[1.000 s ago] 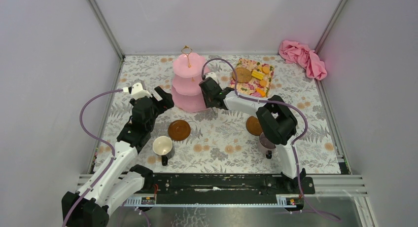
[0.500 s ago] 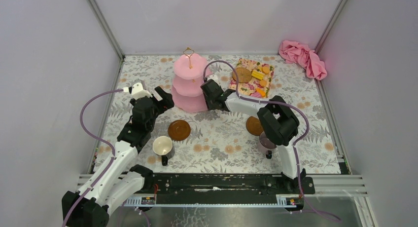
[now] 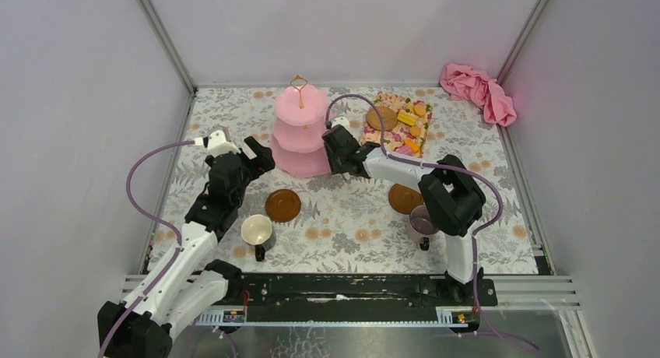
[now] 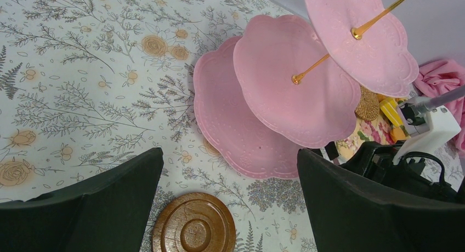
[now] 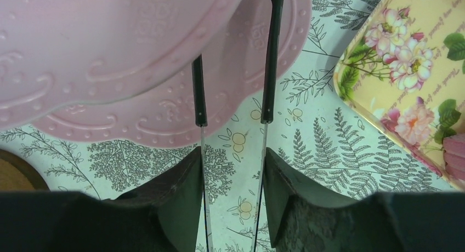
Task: Serve the afternoon tea
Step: Place the desert on the desert table.
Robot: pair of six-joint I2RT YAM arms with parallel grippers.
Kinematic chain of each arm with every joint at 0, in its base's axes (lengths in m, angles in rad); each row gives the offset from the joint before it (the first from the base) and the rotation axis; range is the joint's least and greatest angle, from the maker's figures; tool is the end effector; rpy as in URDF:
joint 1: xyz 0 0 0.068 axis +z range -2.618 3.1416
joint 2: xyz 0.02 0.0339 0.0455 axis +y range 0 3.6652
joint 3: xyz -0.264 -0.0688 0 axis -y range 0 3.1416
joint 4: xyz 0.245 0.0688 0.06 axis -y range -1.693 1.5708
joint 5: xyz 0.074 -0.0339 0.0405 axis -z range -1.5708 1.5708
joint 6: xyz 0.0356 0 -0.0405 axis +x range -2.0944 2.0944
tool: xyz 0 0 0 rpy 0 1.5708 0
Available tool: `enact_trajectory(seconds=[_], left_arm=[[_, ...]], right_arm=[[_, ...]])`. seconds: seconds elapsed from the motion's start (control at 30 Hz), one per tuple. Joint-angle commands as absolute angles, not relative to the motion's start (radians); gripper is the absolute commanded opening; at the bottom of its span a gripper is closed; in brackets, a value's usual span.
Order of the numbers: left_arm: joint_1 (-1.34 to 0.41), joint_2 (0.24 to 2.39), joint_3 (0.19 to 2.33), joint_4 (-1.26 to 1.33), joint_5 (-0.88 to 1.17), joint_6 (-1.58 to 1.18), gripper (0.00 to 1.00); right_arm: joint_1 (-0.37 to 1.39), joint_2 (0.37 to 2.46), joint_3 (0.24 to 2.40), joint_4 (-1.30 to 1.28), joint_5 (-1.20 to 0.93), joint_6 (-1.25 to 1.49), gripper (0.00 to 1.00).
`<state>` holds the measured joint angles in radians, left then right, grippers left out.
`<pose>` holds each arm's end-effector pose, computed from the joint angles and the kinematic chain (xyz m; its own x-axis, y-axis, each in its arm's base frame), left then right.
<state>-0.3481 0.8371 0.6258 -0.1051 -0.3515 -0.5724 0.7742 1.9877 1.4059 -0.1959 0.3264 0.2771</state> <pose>0.1898 -0.0558 0.2834 -0.2527 -0.4493 -0.8569 -0.1478 0.8932 -0.4247 0.3235 0.3004 0.1948 -0.6190 -0.2429 -0.7469 -0.3426 0.9392 -0.0215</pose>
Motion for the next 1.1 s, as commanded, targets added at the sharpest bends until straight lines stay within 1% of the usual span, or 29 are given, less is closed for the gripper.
enact_trajectory(seconds=[0.0,0.33,0.73,1.07], left_arm=[[-0.356,0.836,0.617,-0.04,-0.36,-0.571,1.0],[-0.357,0.84,0.621,-0.037,-0.361,-0.567,1.0],[-0.356,0.818,0.618,-0.038,-0.357,-0.565,1.0],[-0.356,0.806,0.62,-0.033,-0.333,-0.579,1.0]], right_arm=[[0.777,1.903,1.38,-0.164,0.315,0.288,0.47],[0.789,1.828,1.308,-0.164,0.317,0.301,0.4],[0.82,1.738,1.266,-0.201,0.342,0.333,0.39],[0.822,1.59,1.164,-0.282,0.451,0.482,0.38]])
